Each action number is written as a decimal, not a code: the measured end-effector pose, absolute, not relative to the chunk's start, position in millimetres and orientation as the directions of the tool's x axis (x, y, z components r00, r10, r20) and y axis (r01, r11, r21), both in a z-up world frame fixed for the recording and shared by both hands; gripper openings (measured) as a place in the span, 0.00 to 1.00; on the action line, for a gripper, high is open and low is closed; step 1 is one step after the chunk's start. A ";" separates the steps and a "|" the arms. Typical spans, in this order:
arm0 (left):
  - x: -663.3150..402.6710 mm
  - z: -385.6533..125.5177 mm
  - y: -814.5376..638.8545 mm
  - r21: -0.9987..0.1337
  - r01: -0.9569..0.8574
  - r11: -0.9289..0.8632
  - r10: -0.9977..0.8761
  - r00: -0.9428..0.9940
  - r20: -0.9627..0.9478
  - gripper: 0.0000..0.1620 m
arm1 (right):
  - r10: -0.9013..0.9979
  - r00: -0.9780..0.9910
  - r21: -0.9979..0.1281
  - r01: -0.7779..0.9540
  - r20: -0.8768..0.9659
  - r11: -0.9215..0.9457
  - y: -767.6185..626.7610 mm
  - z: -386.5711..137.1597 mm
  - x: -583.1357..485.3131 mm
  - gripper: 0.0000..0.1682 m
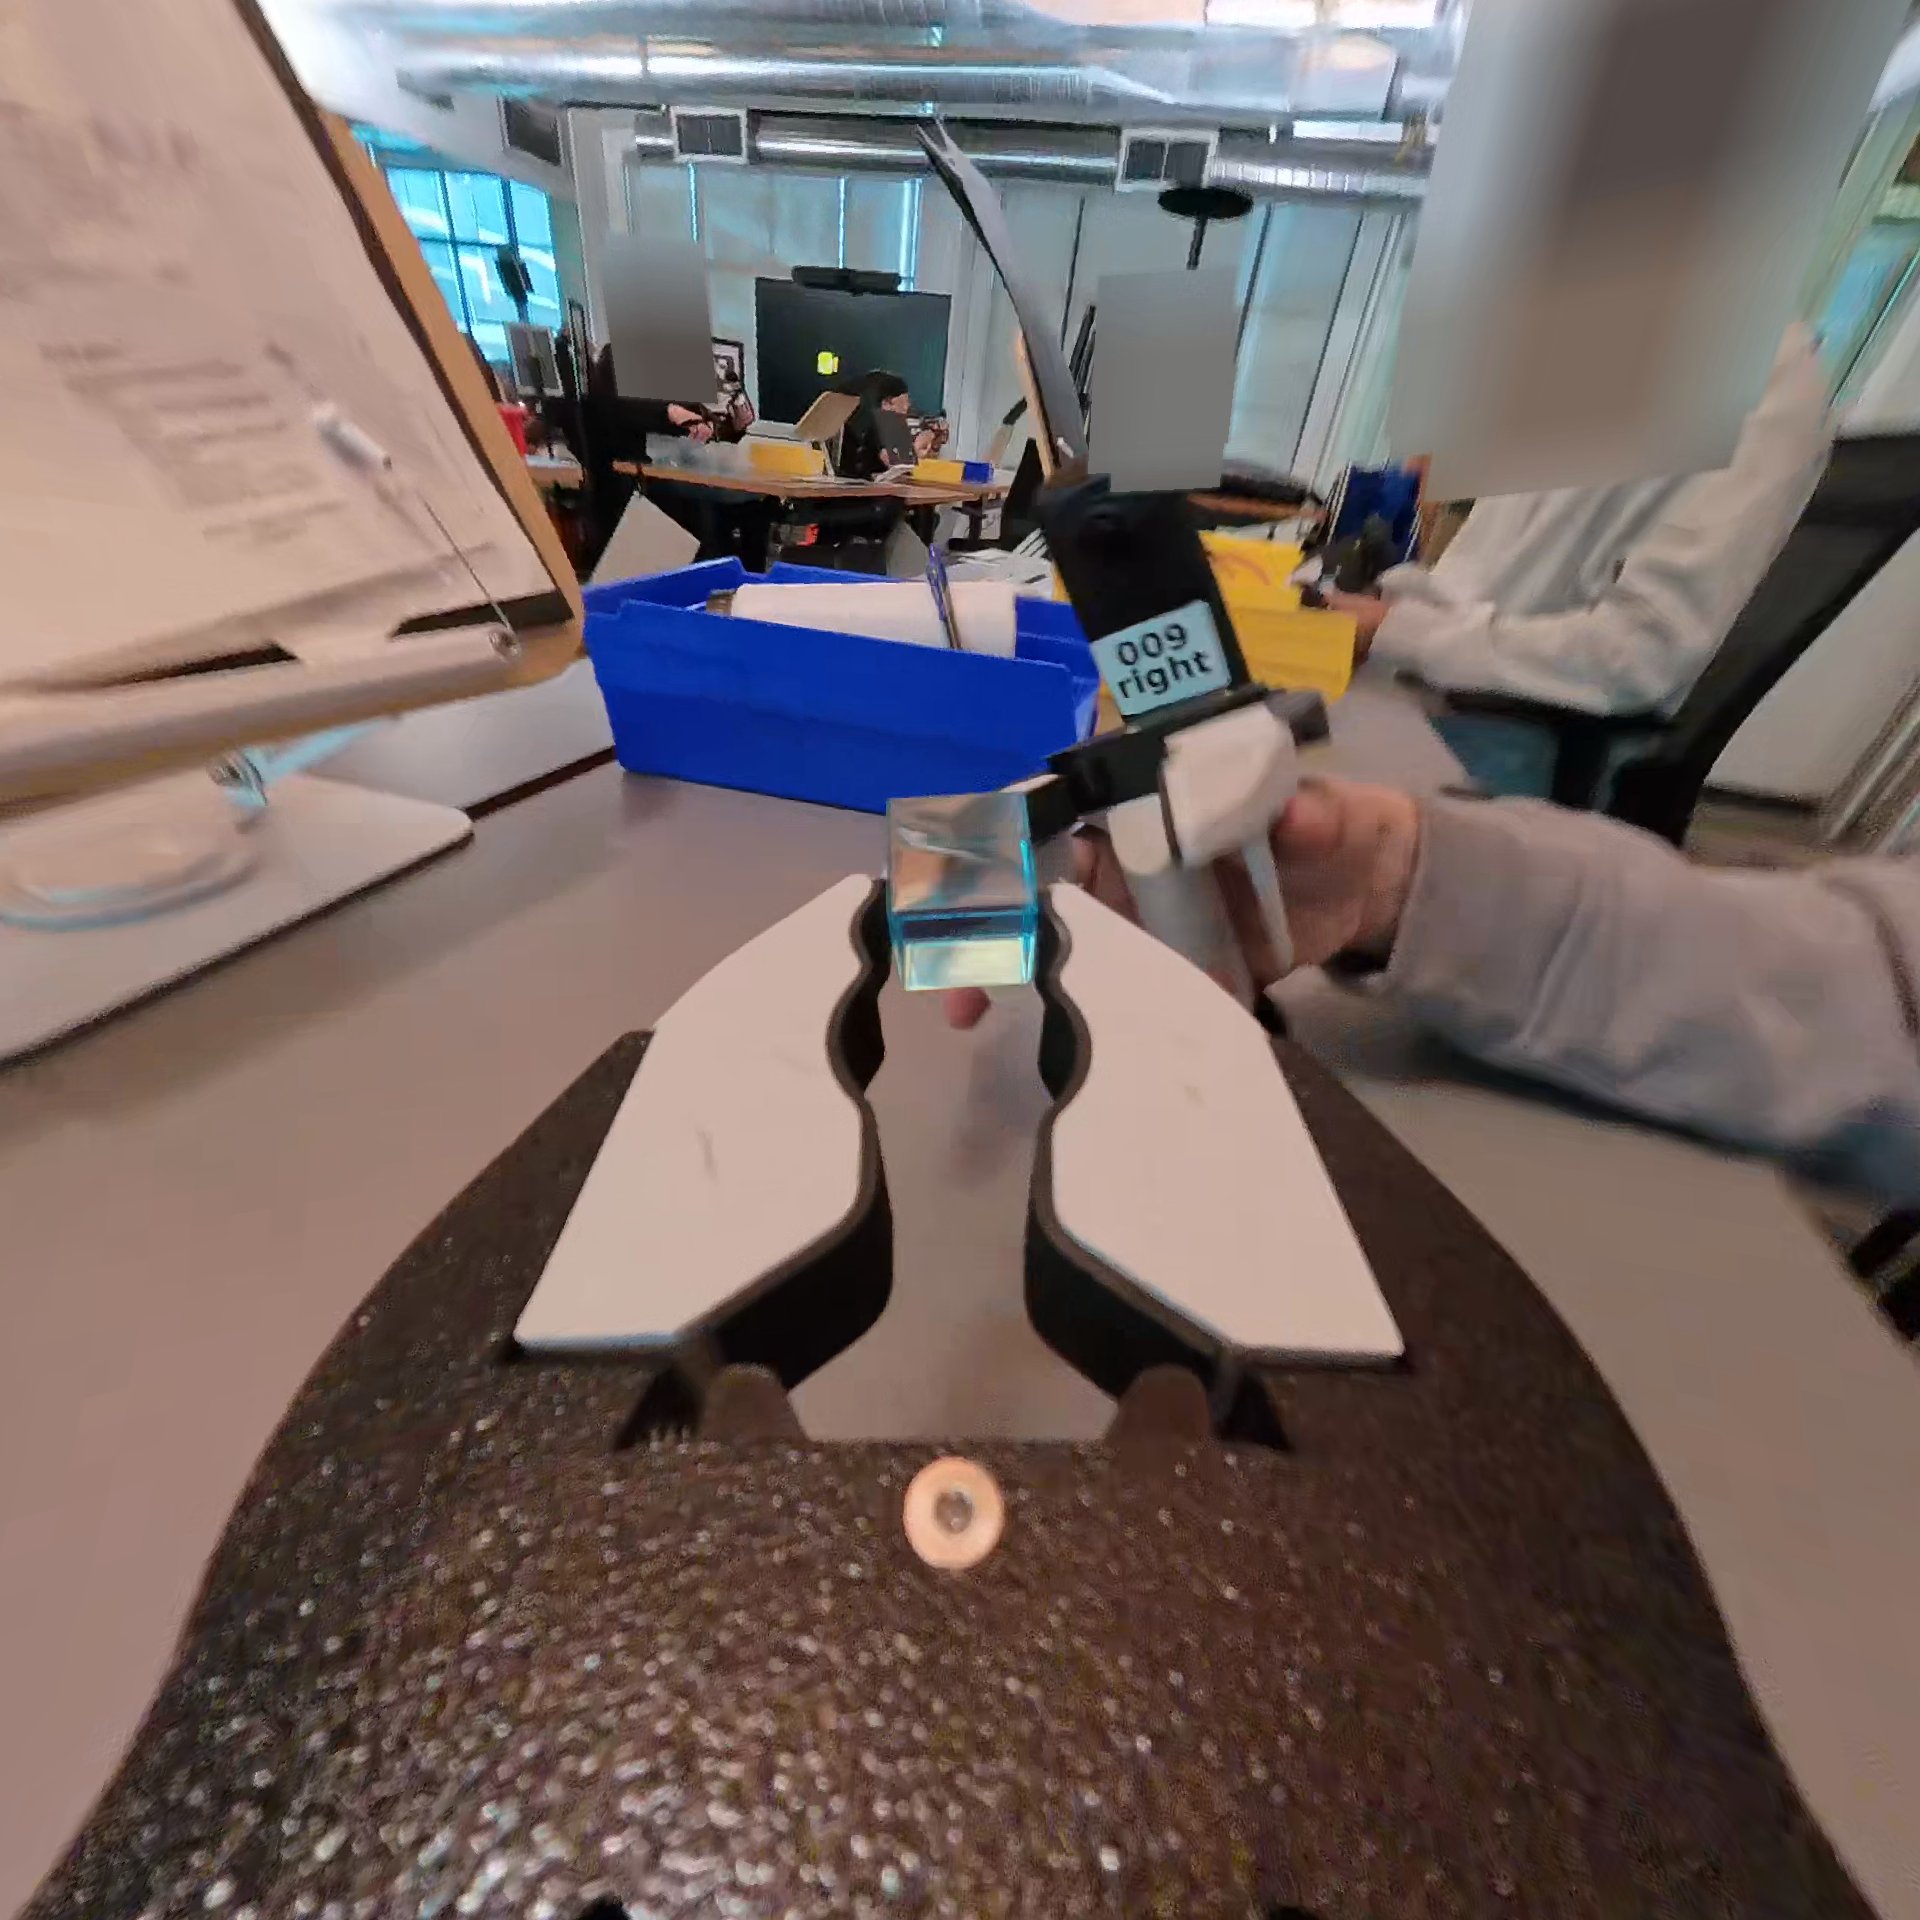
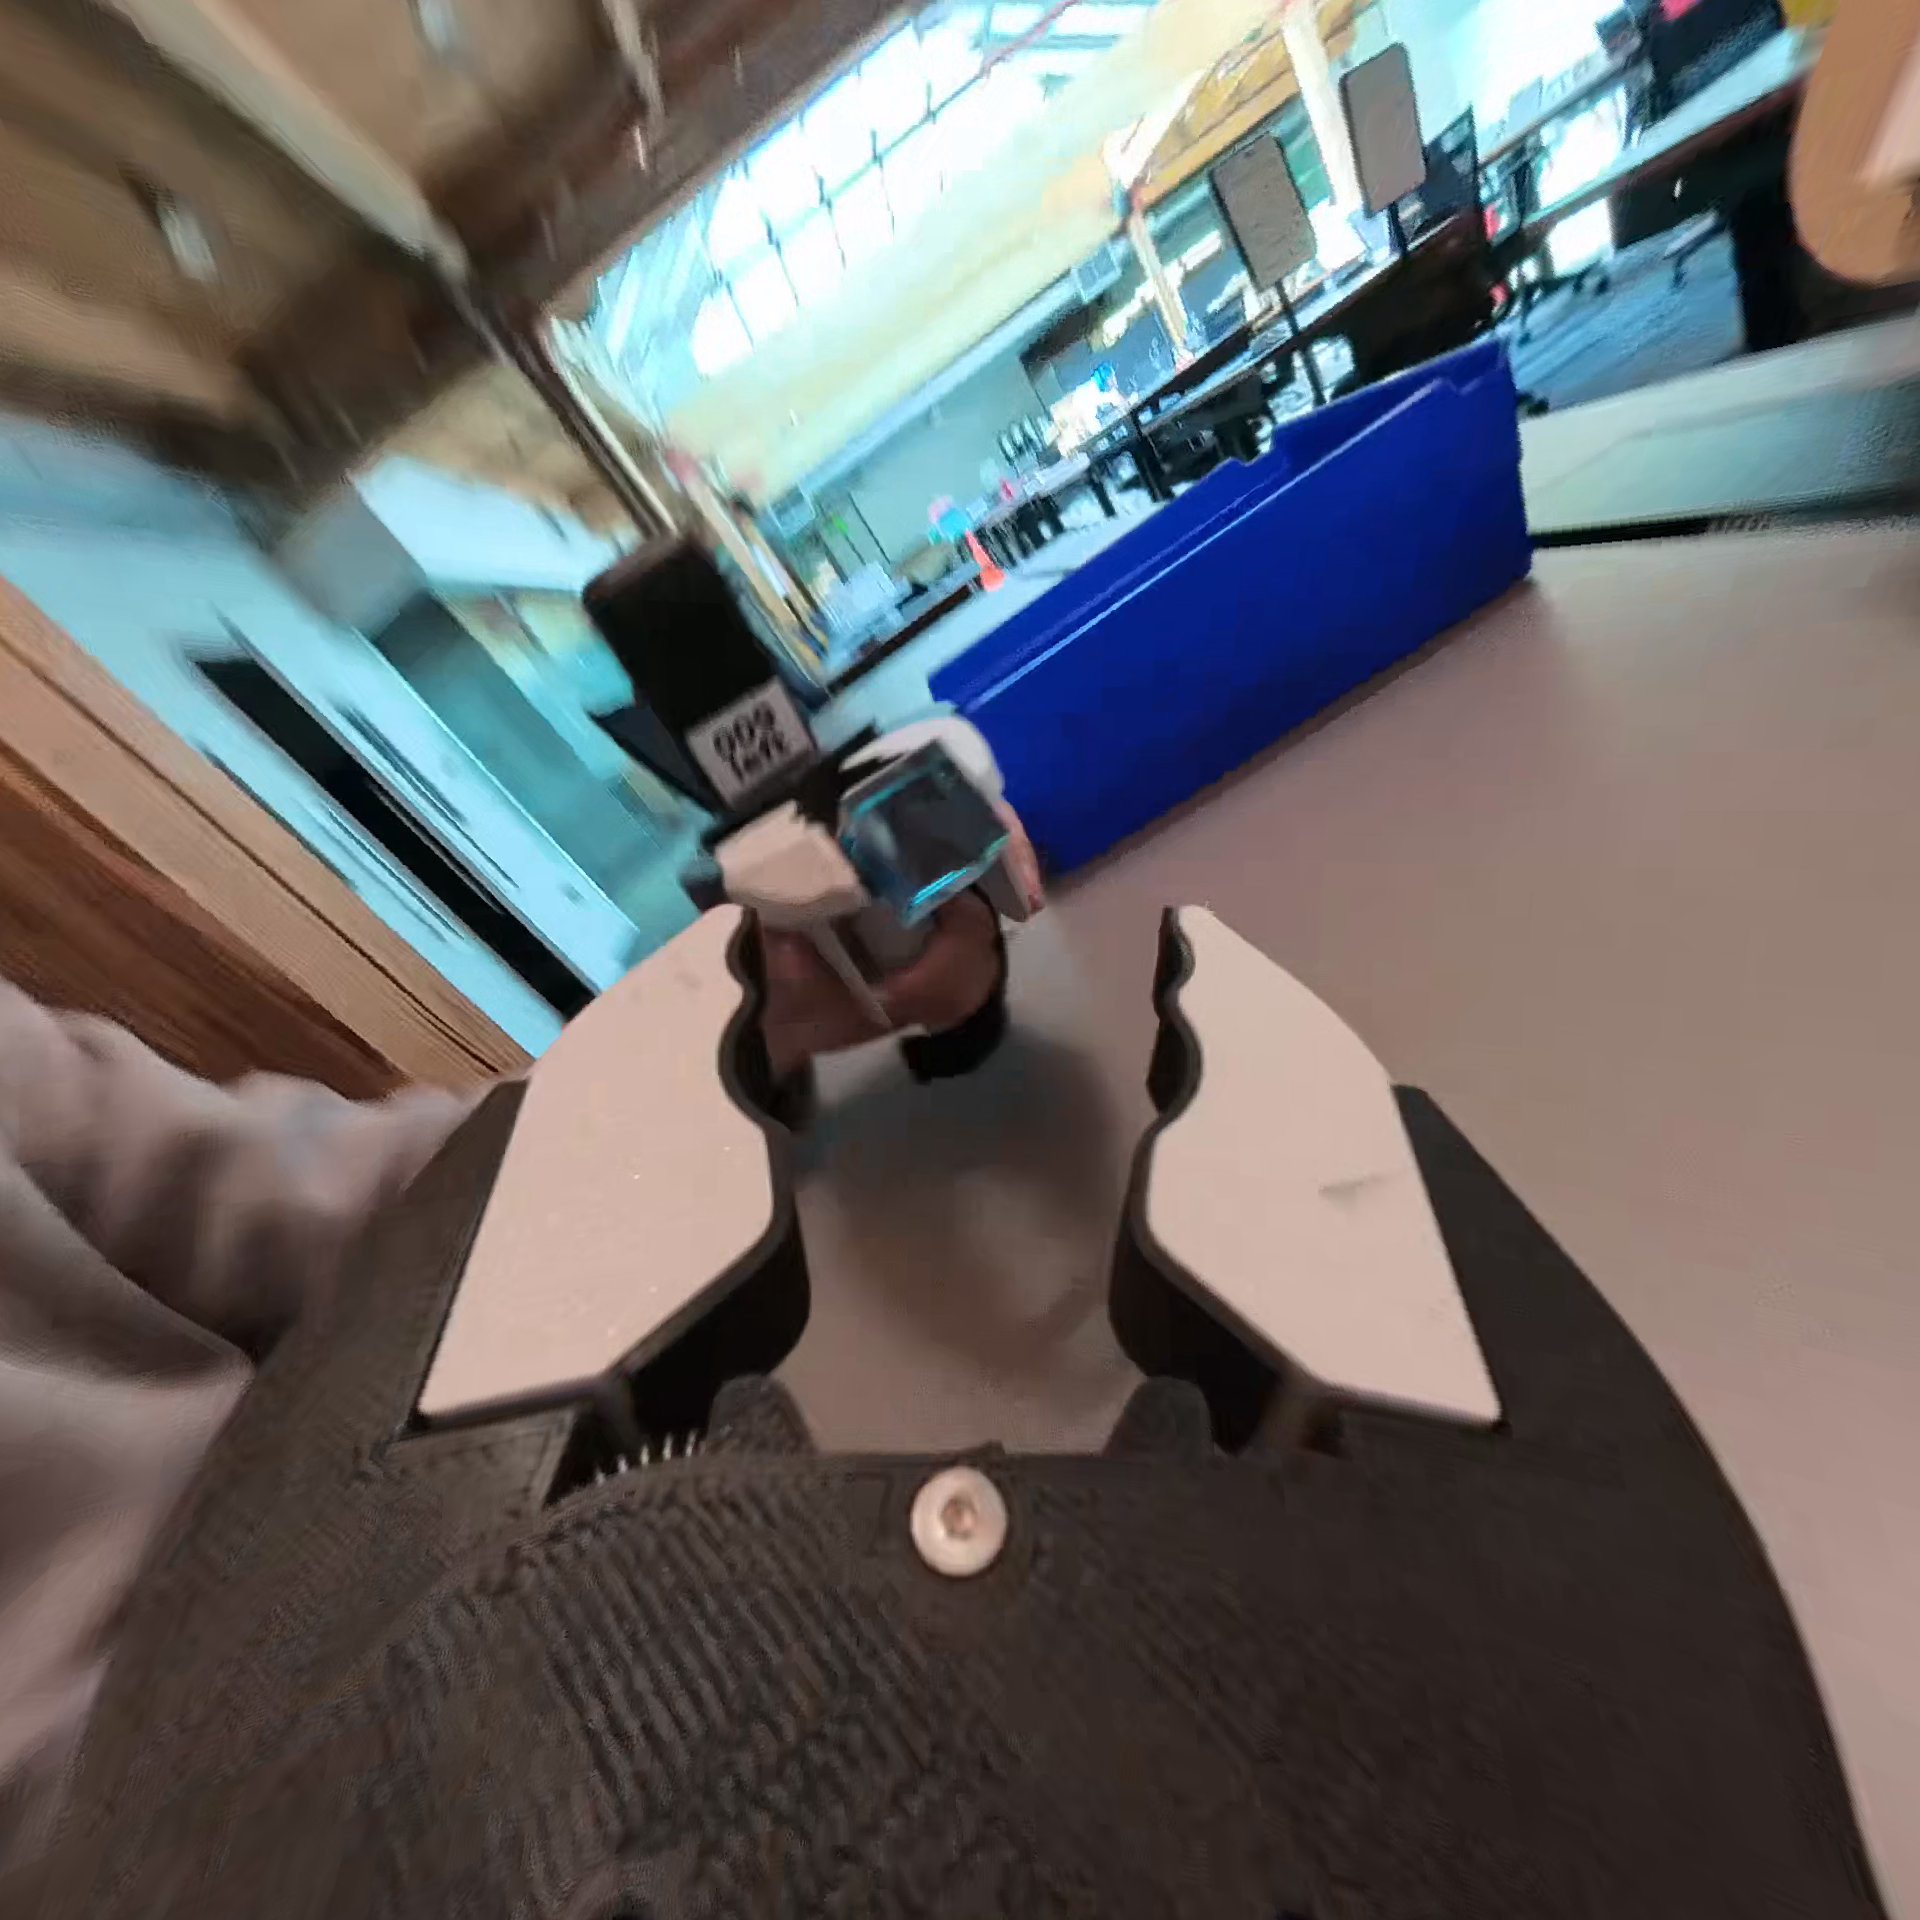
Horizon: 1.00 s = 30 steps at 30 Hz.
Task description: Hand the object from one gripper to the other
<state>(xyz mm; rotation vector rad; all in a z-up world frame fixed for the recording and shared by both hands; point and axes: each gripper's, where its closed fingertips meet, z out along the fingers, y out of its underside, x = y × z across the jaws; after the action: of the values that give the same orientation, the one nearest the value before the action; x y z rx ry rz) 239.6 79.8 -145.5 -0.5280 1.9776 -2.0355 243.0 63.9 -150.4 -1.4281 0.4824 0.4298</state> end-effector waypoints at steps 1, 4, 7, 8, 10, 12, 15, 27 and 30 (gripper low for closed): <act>237.5 -146.5 80.4 -1.000 -0.009 0.001 -0.425 -0.905 0.008 0.16 | 0.011 0.769 -0.762 -0.636 -0.640 0.125 61.7 -151.8 247.5 0.42; 235.0 -152.4 77.7 -0.957 0.223 0.186 -0.438 -0.853 -0.284 0.16 | 0.103 0.644 -0.643 -0.764 -0.758 0.045 67.3 -160.3 234.8 0.38; 234.9 -163.5 70.8 -0.819 0.411 0.401 -0.391 -0.731 -0.559 0.16 | 0.075 0.657 -0.660 -0.751 -0.750 -0.020 77.2 -170.4 225.3 0.38; 234.7 -165.2 68.1 -0.785 0.442 0.434 -0.378 -0.702 -0.604 0.16 | 0.053 0.664 -0.666 -0.745 -0.745 -0.030 78.7 -174.4 225.3 0.38; 233.3 -167.5 63.6 -0.740 0.482 0.470 -0.352 -0.666 -0.658 0.16 | 0.037 0.665 -0.666 -0.744 -0.746 -0.044 79.6 -179.6 226.0 0.35; 234.0 -170.8 62.4 -0.684 0.513 0.518 -0.324 -0.623 -0.712 0.16 | 0.048 0.662 -0.663 -0.748 -0.748 -0.026 78.4 -178.4 228.2 0.26; 237.2 -178.0 63.4 -0.582 0.542 0.606 -0.266 -0.551 -0.791 0.16 | 0.041 0.701 -0.702 -0.712 -0.712 -0.034 76.5 -178.8 229.6 0.17; 260.0 -165.5 81.3 -0.604 0.450 0.658 -0.464 -0.389 -0.796 0.30 | -0.475 0.854 -0.977 -0.196 -0.213 0.085 23.8 -126.0 287.7 0.17; 269.3 -163.2 93.0 -0.624 0.383 0.682 -0.522 -0.343 -0.781 0.27 | -0.805 0.591 -0.994 0.042 -0.053 0.096 -66.2 -82.9 318.7 0.17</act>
<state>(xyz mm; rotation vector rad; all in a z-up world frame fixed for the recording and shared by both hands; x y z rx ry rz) 269.3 93.0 -163.2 -0.1138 1.6832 -0.9292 318.7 -66.2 -82.9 -1.3373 0.7262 -0.7163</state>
